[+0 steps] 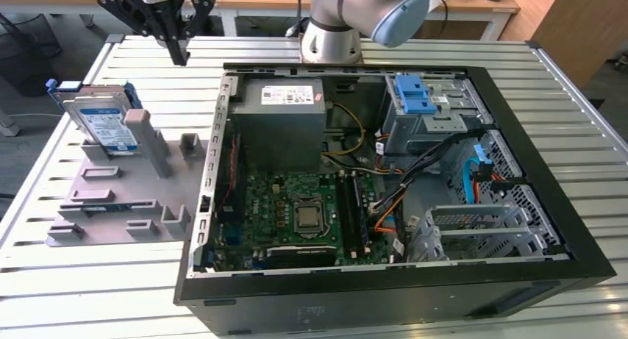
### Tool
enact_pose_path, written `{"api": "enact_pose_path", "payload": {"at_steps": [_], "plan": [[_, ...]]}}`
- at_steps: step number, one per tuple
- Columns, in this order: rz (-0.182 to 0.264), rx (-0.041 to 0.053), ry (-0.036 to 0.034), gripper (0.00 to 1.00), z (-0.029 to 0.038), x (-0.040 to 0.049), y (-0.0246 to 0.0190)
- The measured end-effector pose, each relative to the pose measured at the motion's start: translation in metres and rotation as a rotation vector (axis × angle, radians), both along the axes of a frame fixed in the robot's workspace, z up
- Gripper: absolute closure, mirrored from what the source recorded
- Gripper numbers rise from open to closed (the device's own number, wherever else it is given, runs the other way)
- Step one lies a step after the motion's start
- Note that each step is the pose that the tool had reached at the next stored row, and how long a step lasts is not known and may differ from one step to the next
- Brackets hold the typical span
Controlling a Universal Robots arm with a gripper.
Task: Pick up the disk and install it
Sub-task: 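Reach for the disk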
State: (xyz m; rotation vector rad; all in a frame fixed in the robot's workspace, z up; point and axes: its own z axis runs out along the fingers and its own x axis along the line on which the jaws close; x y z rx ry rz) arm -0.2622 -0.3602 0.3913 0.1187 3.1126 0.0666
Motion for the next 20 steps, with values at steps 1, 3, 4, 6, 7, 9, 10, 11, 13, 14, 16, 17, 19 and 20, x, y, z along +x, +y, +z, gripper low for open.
{"api": "enact_pose_path", "payload": {"at_steps": [1,3,4,6,7,9,10,11,13,14,16,17,19,20], "plan": [[0.0,0.0,0.0,0.89,0.0,-0.0012,0.0002],[0.0,0.0,0.0,0.89,-0.0001,-0.0033,0.0005],[0.0,-0.0001,0.0,0.89,-0.0001,-0.0042,0.0006],[0.0,0.0,0.0,0.89,-0.0003,-0.0077,0.0009],[0.0,0.0,0.0,0.89,-0.0003,-0.0083,0.001],[0.0,0.0,0.0,0.89,-0.0004,-0.0098,0.0011],[0.0,0.0,0.0,0.89,-0.0006,-0.012,0.0013],[0.0,0.0,0.0,0.89,-0.0006,-0.0127,0.0014],[0.0,0.0,-0.0001,0.89,-0.0007,-0.014,0.0015],[0.0,0.0,0.0,0.89,-0.0007,-0.0147,0.0015],[0.0,0.0,0.0,0.89,-0.0008,-0.0161,0.0017],[0.0,0.0,0.0,0.89,-0.0008,-0.0167,0.0017],[0.0,0.0,0.0,0.89,-0.0009,-0.018,0.0018],[0.0,0.0,0.0,0.89,-0.001,-0.0187,0.0019]]}}
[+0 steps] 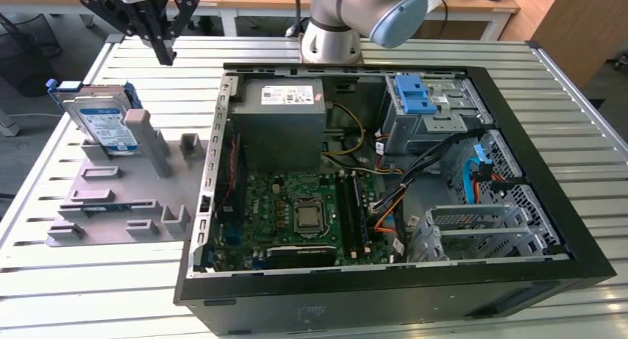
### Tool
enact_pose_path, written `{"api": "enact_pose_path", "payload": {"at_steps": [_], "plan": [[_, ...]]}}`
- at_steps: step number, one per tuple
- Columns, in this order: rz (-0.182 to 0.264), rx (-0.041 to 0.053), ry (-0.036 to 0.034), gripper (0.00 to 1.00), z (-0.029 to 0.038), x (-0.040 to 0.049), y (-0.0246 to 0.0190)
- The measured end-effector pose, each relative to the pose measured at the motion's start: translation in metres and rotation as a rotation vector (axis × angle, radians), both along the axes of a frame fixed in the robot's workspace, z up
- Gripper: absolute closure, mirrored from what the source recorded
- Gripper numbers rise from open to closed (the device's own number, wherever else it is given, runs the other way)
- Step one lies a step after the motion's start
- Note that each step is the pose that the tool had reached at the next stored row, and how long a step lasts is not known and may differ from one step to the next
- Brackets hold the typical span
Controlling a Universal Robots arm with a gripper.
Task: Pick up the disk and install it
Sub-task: 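Reach for the disk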
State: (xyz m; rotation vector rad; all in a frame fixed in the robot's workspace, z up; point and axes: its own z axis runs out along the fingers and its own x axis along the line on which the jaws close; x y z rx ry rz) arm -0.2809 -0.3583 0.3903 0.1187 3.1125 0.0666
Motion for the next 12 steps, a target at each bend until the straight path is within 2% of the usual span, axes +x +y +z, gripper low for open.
{"api": "enact_pose_path", "payload": {"at_steps": [12], "plan": [[0.0,0.0,0.0001,0.89,-0.0003,-0.0172,0.0035]]}}
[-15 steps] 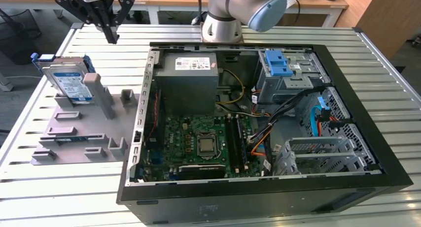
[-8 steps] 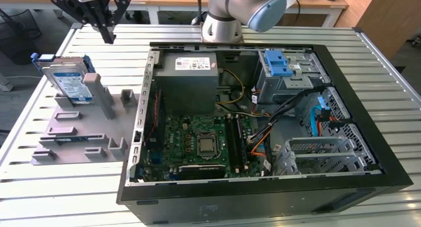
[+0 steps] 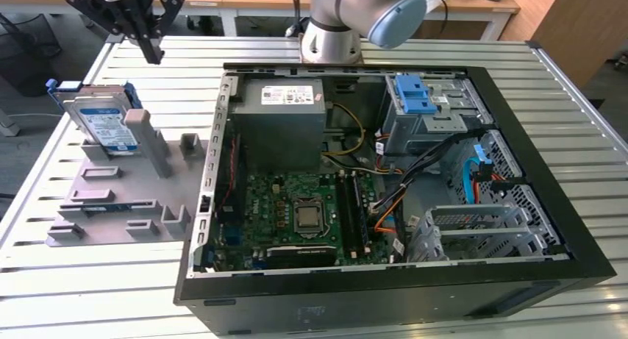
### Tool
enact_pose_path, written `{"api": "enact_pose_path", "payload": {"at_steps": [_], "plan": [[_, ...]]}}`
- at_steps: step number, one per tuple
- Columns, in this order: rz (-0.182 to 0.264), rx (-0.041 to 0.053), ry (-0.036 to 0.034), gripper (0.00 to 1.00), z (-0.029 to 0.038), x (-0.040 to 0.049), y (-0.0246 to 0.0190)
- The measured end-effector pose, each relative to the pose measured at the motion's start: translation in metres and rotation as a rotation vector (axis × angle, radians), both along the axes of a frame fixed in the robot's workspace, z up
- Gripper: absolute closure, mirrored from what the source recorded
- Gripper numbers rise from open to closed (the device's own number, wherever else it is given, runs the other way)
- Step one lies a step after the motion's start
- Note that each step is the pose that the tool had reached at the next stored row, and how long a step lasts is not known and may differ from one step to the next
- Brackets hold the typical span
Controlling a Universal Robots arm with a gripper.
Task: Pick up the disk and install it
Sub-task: 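Reach for the disk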
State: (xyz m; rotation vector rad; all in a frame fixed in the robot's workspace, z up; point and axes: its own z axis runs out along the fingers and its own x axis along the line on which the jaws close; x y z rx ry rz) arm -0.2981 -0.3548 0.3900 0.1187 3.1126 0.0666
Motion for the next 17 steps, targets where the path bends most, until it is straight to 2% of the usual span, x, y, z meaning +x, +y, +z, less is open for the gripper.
{"api": "enact_pose_path", "payload": {"at_steps": [9,17], "plan": [[0.0,0.0,0.0,0.89,-0.0004,-0.0124,0.0022],[0.0,0.0,0.0,0.89,-0.0006,-0.0176,0.003]]}}
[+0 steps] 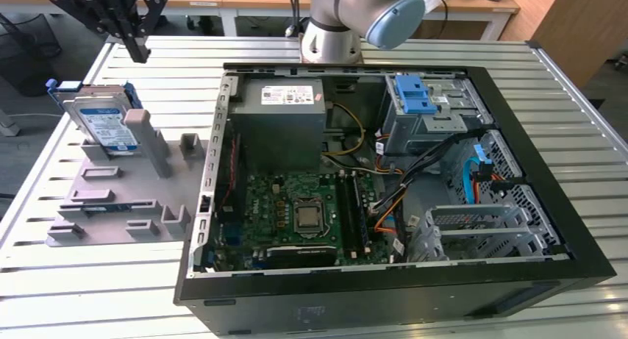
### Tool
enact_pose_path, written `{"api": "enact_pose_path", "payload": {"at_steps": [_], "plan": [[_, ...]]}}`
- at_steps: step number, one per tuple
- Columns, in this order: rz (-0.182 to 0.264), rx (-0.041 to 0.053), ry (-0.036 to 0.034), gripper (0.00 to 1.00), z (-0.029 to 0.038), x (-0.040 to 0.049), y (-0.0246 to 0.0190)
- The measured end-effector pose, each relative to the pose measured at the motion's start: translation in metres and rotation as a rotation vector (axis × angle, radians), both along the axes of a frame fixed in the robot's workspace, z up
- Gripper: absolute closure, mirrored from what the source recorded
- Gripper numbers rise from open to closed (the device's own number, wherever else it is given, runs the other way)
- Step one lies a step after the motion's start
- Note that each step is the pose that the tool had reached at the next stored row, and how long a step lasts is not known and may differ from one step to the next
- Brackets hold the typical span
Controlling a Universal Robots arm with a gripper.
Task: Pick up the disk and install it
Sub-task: 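Reach for the disk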
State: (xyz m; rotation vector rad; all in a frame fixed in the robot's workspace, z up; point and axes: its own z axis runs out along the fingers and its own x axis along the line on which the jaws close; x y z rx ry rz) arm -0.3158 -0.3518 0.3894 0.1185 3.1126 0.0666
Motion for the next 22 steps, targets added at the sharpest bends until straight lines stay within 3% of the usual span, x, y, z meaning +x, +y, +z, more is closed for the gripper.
{"api": "enact_pose_path", "payload": {"at_steps": [10,22], "plan": [[0.0,-0.0001,0.0,0.89,0.0,-0.0006,0.0],[0.0,0.0,0.0,0.89,-0.0001,-0.0161,0.0012]]}}
